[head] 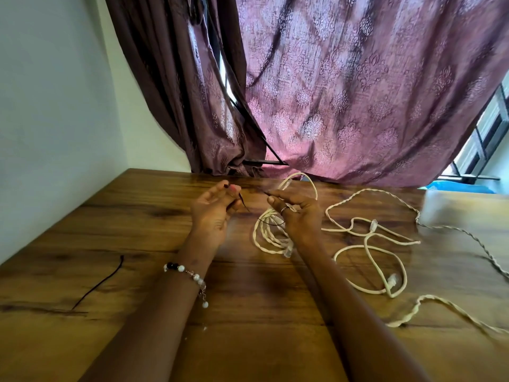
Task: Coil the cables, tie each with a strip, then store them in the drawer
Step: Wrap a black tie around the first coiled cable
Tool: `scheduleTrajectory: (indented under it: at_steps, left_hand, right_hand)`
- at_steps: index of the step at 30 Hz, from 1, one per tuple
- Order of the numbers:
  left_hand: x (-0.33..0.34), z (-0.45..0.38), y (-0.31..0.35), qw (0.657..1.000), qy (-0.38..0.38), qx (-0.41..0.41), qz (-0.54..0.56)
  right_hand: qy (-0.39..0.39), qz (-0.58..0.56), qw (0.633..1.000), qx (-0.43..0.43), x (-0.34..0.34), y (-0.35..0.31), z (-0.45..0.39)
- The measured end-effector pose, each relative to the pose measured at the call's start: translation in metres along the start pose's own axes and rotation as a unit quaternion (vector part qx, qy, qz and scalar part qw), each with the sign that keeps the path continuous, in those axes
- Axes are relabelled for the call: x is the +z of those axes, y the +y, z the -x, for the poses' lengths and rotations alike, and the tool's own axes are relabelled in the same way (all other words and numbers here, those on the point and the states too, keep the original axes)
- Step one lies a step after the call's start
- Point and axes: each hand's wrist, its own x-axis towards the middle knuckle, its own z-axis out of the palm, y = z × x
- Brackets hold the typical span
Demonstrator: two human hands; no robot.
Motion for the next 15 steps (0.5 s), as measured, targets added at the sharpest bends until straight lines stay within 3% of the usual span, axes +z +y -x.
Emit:
scheduleTrajectory:
  at_steps: [5,10,15]
  left_hand:
    - [0.0,-0.002,-0.007,0.995,-0.044,0.048,-0.077]
    - [-0.003,-0.004,-0.012,0.959,-0.099,0.135,-0.227]
    - [-0.002,-0.004,-0.014,0.944,-0.127,0.165,-0.257]
  right_hand:
    - [-0.014,0.007,1.0,-0.012,0.001,-0.004,0.002]
    - [-0.019,0.067,0.997,-0.026,0.002,0.0,0.004]
    - [-0.017,0.047,0.998,-0.045,0.0,-0.004,0.002]
